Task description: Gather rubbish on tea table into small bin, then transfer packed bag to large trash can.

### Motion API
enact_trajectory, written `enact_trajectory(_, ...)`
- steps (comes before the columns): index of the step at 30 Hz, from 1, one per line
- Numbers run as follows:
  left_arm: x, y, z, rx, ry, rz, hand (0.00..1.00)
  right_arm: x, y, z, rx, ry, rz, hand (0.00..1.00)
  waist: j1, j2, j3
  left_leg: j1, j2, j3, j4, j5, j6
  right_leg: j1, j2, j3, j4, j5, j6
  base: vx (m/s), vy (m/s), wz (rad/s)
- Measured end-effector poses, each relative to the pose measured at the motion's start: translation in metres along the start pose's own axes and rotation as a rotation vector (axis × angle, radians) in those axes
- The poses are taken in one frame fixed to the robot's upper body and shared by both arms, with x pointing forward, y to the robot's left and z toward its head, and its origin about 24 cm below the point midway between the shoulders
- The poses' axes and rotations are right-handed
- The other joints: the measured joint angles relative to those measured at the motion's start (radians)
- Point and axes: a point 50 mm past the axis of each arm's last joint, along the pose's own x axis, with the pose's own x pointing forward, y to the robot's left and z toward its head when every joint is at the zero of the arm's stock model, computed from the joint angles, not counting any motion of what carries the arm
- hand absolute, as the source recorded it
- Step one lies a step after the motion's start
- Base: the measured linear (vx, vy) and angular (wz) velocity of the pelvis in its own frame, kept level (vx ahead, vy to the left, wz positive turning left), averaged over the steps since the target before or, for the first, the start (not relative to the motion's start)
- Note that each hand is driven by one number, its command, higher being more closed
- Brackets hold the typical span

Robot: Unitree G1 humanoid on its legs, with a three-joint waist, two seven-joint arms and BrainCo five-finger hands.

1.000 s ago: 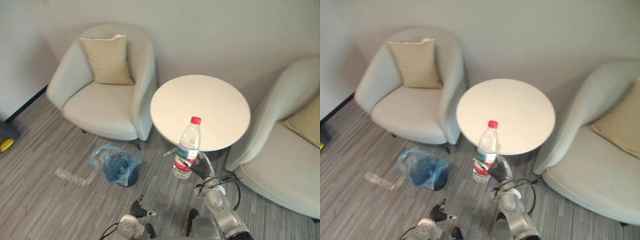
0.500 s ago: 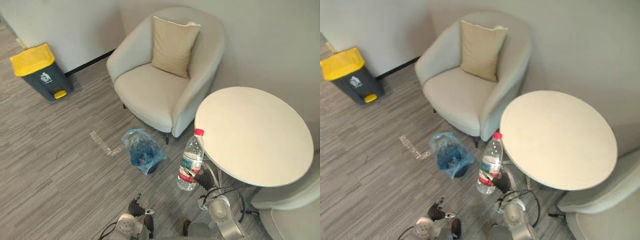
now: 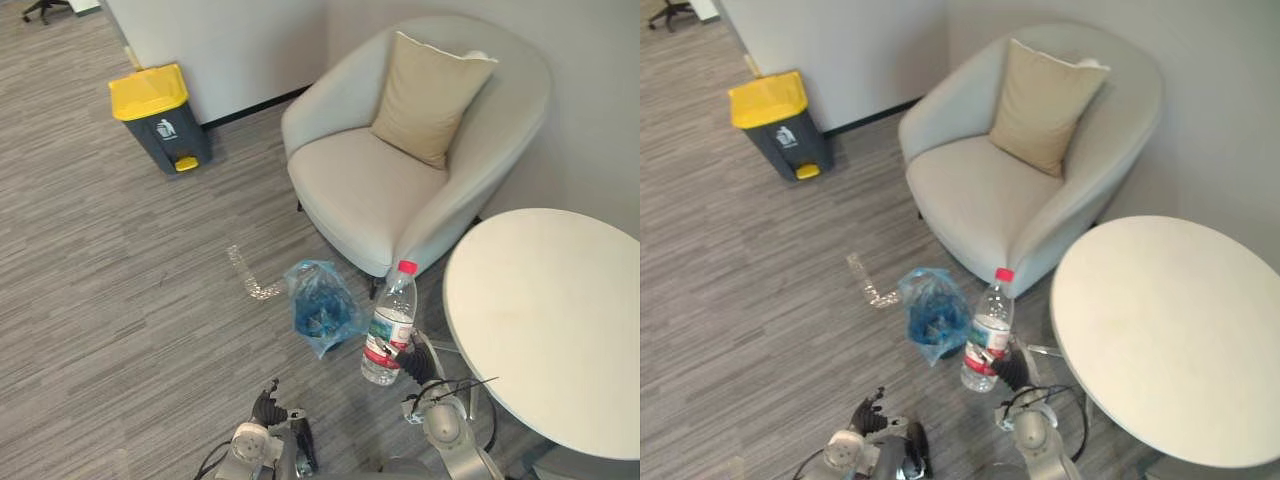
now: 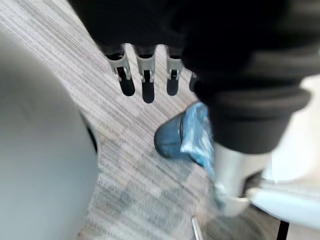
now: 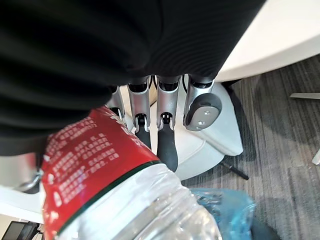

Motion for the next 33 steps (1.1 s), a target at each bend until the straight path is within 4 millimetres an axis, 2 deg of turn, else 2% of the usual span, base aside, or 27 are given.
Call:
enact_trajectory(1, 0.000, -0.001, -0.001, -0.001, 0.002, -0.001, 0.00, 0.001, 0.001, 0.002, 0.003, -0.009, 0.003, 1.00, 0.003, -0.001, 0.001, 0.023, -0.005, 0.014, -0.019, -0.009, 0.005, -0.015, -0.008, 0.015, 0.044, -0.007, 0.011, 0.01, 0.108, -0.41)
enact_trajectory(2, -0.001, -0.002, -0.003, 0.009, 0.012, -0.009, 0.00, 0.003, 0.004, 0.006, 0.004, -0.022, 0.014, 1.00, 0.001, -0.003, 0.003, 0.067, -0.023, 0.019, -0.062, -0.048, -0.009, -0.076, -0.029, 0.047, 0.200, -0.024, 0.038, 0.01, 0.114, -0.39)
enact_trajectory(3, -0.001, -0.002, -0.005, 0.014, 0.020, -0.012, 0.00, 0.003, 0.004, 0.005, 0.004, -0.021, 0.016, 1.00, 0.001, -0.006, 0.003, 0.079, -0.030, 0.023, -0.070, -0.051, -0.009, -0.105, -0.038, 0.056, 0.267, -0.023, 0.038, 0.04, 0.137, -0.29)
enact_trajectory(5, -0.001, -0.001, -0.007, 0.038, 0.022, -0.017, 0.00, 0.001, 0.006, 0.000, -0.010, -0.001, 0.032, 1.00, -0.014, -0.027, 0.012, 0.140, -0.056, 0.023, -0.093, -0.060, 0.001, -0.219, -0.066, 0.122, 0.520, 0.001, 0.032, 0.11, 0.086, -0.01)
enact_trajectory(6, -0.001, 0.000, -0.009, 0.048, 0.032, -0.018, 0.00, -0.001, 0.010, -0.003, -0.014, 0.011, 0.053, 1.00, -0.017, -0.025, 0.012, 0.164, -0.055, 0.012, -0.100, -0.064, 0.001, -0.255, -0.051, 0.147, 0.556, -0.058, 0.022, 0.12, 0.054, 0.08)
enact_trajectory(7, -0.001, 0.000, -0.010, 0.050, 0.035, -0.017, 0.00, -0.001, 0.011, -0.003, -0.015, 0.011, 0.060, 1.00, -0.019, -0.018, 0.016, 0.171, -0.053, 0.011, -0.103, -0.061, 0.005, -0.269, -0.045, 0.150, 0.551, -0.078, 0.020, 0.11, 0.010, 0.21)
enact_trajectory(8, -0.001, 0.001, -0.011, 0.049, 0.041, -0.015, 0.00, -0.001, 0.013, -0.002, -0.015, 0.007, 0.074, 1.00, -0.026, -0.019, 0.016, 0.185, -0.043, 0.003, -0.107, -0.058, 0.008, -0.292, -0.019, 0.158, 0.475, -0.110, 0.014, 0.12, -0.043, 0.36)
enact_trajectory(9, -0.002, 0.001, -0.012, 0.050, 0.045, -0.005, 0.00, -0.001, 0.014, -0.005, -0.018, 0.017, 0.082, 1.00, -0.030, -0.013, 0.014, 0.189, -0.029, -0.017, -0.105, -0.056, 0.005, -0.300, 0.012, 0.167, 0.351, -0.110, 0.012, 0.14, -0.070, 0.43)
enact_trajectory(10, -0.002, 0.001, -0.012, 0.050, 0.047, -0.003, 0.00, -0.002, 0.015, -0.007, -0.019, 0.026, 0.086, 1.00, -0.032, -0.014, 0.011, 0.190, -0.026, -0.024, -0.104, -0.055, 0.004, -0.299, 0.022, 0.172, 0.285, -0.101, 0.009, 0.15, -0.093, 0.65)
enact_trajectory(11, -0.002, 0.002, -0.014, 0.054, 0.051, -0.003, 0.00, -0.005, 0.016, -0.011, -0.019, 0.046, 0.090, 1.00, -0.031, -0.034, -0.003, 0.179, -0.041, -0.059, -0.096, -0.057, -0.001, -0.284, 0.027, 0.185, 0.105, 0.001, 0.010, 0.14, -0.096, 0.61)
enact_trajectory(12, -0.002, 0.003, -0.015, 0.056, 0.054, -0.002, 0.00, -0.006, 0.016, -0.012, -0.019, 0.049, 0.091, 1.00, -0.030, -0.044, -0.008, 0.175, -0.051, -0.072, -0.093, -0.058, -0.004, -0.286, 0.021, 0.189, 0.074, 0.051, 0.010, 0.23, -0.185, 0.94)
enact_trajectory(13, -0.002, -0.003, -0.014, 0.053, 0.059, -0.014, 0.00, -0.006, 0.011, -0.017, -0.042, 0.061, 0.091, 1.00, -0.038, -0.018, -0.019, 0.173, -0.033, -0.115, -0.090, -0.066, -0.021, -0.267, 0.032, 0.164, 0.063, 0.067, 0.003, 0.19, -0.161, 0.58)
enact_trajectory(14, -0.003, -0.009, -0.014, 0.042, 0.059, -0.021, 0.00, -0.007, 0.009, -0.019, -0.054, 0.064, 0.092, 1.00, -0.030, 0.006, -0.031, 0.164, -0.017, -0.120, -0.089, -0.072, -0.030, -0.258, 0.044, 0.158, 0.035, 0.073, -0.004, 0.20, -0.139, 0.47)
enact_trajectory(16, -0.005, -0.013, -0.016, 0.022, 0.069, -0.023, 0.00, -0.006, 0.005, -0.020, -0.069, 0.061, 0.088, 1.00, -0.026, 0.037, -0.040, 0.160, 0.007, -0.134, -0.089, -0.078, -0.041, -0.232, 0.064, 0.131, -0.005, 0.083, -0.015, 0.18, -0.089, 0.12)
enact_trajectory(18, -0.005, -0.013, -0.017, 0.015, 0.074, -0.022, 0.00, -0.008, 0.004, -0.023, -0.067, 0.073, 0.084, 1.00, -0.025, 0.044, -0.043, 0.185, 0.036, -0.144, -0.091, -0.087, -0.058, -0.194, 0.089, 0.114, -0.022, 0.083, -0.015, 0.18, -0.127, 0.11)
enact_trajectory(21, -0.006, -0.013, -0.018, 0.015, 0.078, -0.021, 0.00, -0.011, 0.003, -0.025, -0.065, 0.083, 0.077, 1.00, -0.024, 0.031, -0.042, 0.221, 0.057, -0.158, -0.092, -0.096, -0.073, -0.141, 0.108, 0.097, -0.034, 0.081, -0.016, 0.09, -0.074, 0.13)
enact_trajectory(23, -0.005, -0.013, -0.018, 0.016, 0.078, -0.021, 0.00, -0.010, 0.002, -0.024, -0.064, 0.077, 0.072, 1.00, -0.025, 0.023, -0.041, 0.227, 0.054, -0.159, -0.093, -0.096, -0.073, -0.135, 0.106, 0.098, -0.034, 0.077, -0.021, 0.02, -0.011, 0.02)
enact_trajectory(27, -0.005, -0.012, -0.018, 0.017, 0.078, -0.020, 0.00, -0.011, 0.004, -0.024, -0.060, 0.079, 0.075, 1.00, -0.024, 0.022, -0.041, 0.223, 0.047, -0.165, -0.087, -0.096, -0.073, -0.133, 0.098, 0.093, -0.031, 0.071, -0.022, -0.02, 0.008, 0.06)
enact_trajectory(29, -0.005, -0.010, -0.018, 0.019, 0.076, -0.016, 0.00, -0.011, 0.004, -0.023, -0.055, 0.078, 0.072, 1.00, -0.024, 0.019, -0.039, 0.204, 0.040, -0.181, -0.060, -0.101, -0.079, -0.138, 0.088, 0.083, -0.015, 0.055, -0.023, -0.05, -0.010, 0.25)
enact_trajectory(31, -0.005, -0.006, -0.015, 0.021, 0.060, -0.004, 0.00, -0.009, 0.003, -0.021, -0.057, 0.068, 0.062, 1.00, -0.020, 0.013, -0.038, 0.134, 0.043, -0.187, 0.034, -0.134, -0.087, -0.192, 0.077, 0.075, 0.066, 0.017, -0.028, -0.12, -0.017, 0.26)
enact_trajectory(32, -0.003, -0.001, -0.011, 0.017, 0.042, 0.012, 0.00, -0.002, 0.000, -0.015, -0.060, 0.038, 0.044, 1.00, -0.016, 0.016, -0.026, 0.040, 0.060, -0.194, 0.151, -0.176, -0.084, -0.265, 0.079, 0.071, 0.150, -0.013, -0.036, -0.14, -0.014, 0.14)
enact_trajectory(33, -0.002, 0.002, -0.009, 0.013, 0.034, 0.020, 0.00, 0.001, -0.001, -0.011, -0.061, 0.024, 0.037, 1.00, -0.015, 0.016, -0.019, 0.006, 0.064, -0.196, 0.190, -0.184, -0.083, -0.293, 0.078, 0.071, 0.182, -0.022, -0.039, -0.18, -0.027, 0.18)
